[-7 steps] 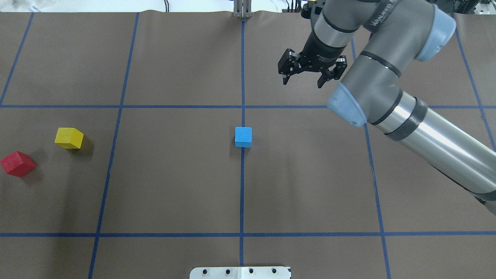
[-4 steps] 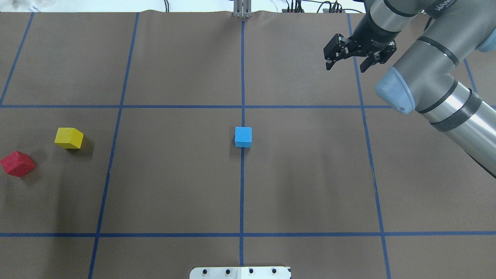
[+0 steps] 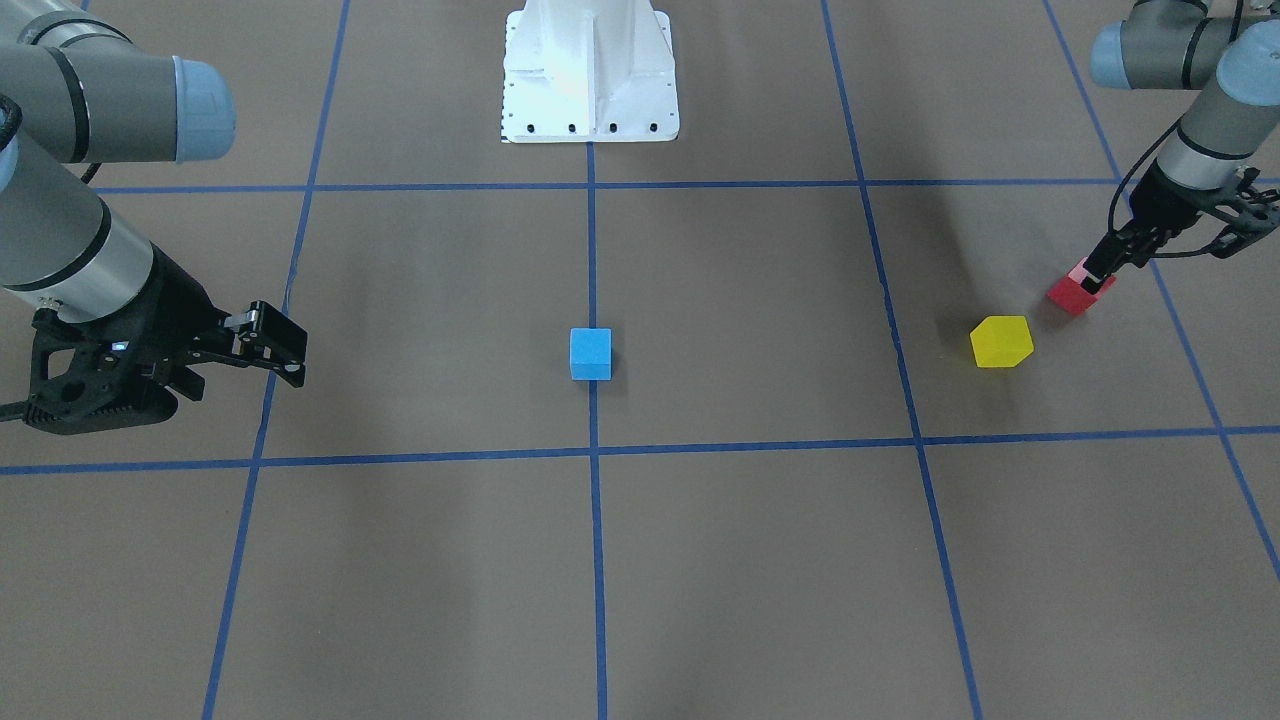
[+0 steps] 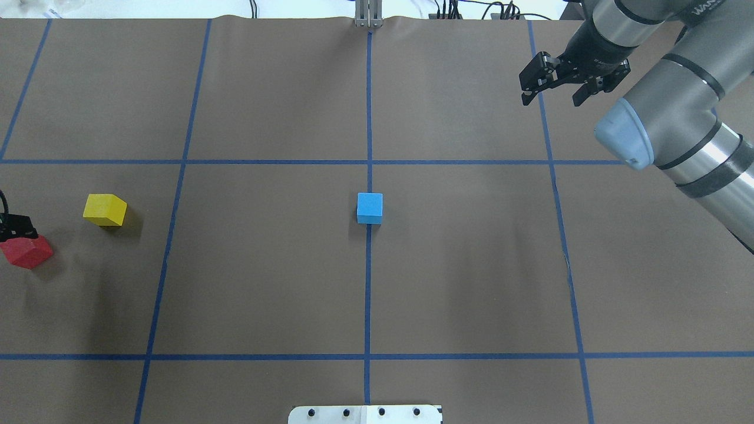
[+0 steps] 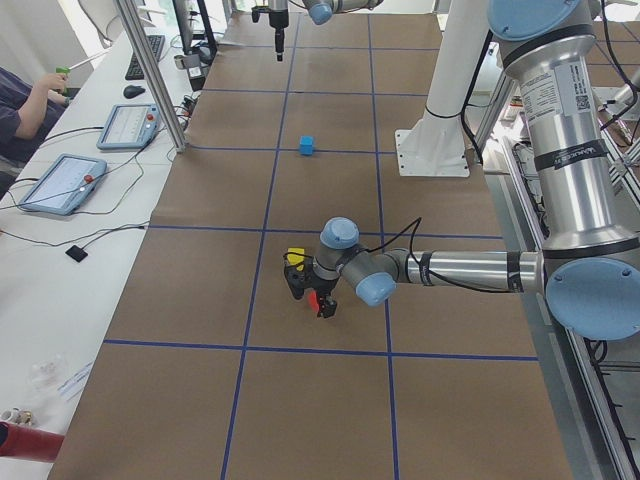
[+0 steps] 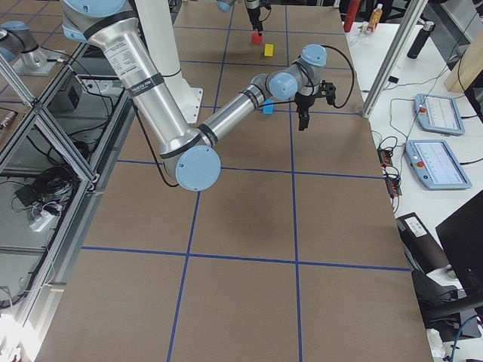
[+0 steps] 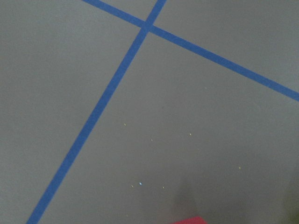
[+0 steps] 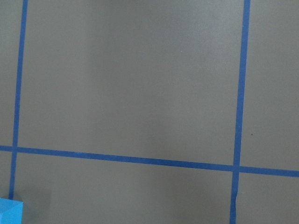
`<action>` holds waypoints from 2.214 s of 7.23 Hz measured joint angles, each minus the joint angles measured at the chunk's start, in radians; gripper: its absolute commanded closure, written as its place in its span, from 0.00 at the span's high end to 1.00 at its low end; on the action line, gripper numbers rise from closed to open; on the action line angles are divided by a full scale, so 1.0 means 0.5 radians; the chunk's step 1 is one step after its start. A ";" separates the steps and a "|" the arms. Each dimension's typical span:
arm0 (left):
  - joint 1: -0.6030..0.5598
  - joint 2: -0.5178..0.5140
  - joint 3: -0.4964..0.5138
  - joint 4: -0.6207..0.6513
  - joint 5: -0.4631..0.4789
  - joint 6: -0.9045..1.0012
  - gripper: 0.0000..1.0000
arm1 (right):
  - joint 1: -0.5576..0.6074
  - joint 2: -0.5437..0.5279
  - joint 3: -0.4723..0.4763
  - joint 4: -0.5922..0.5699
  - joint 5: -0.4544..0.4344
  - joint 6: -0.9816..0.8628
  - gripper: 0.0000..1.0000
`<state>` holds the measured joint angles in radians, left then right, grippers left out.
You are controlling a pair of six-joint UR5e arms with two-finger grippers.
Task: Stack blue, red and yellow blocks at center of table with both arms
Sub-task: 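Raise the right gripper away while the left gripper reaches the red cube, then grasp the red cube with the left gripper, then carry the red cube onto the blue cube and release it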
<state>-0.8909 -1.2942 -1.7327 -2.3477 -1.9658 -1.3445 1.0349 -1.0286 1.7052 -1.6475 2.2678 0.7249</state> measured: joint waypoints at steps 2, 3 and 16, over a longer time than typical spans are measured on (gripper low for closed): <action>0.034 -0.004 0.005 0.007 0.008 -0.004 1.00 | 0.001 -0.004 -0.005 0.000 -0.010 -0.002 1.00; 0.041 -0.016 0.013 0.024 0.013 -0.004 1.00 | -0.001 -0.004 -0.007 0.000 -0.015 -0.002 1.00; 0.046 -1.331 -0.622 2.135 -0.109 0.946 0.00 | 0.078 -0.122 0.016 0.017 0.012 -0.150 1.00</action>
<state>-0.8679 -1.9595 -2.0436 -1.2801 -2.0203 -0.8713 1.0737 -1.0894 1.7133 -1.6391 2.2738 0.6498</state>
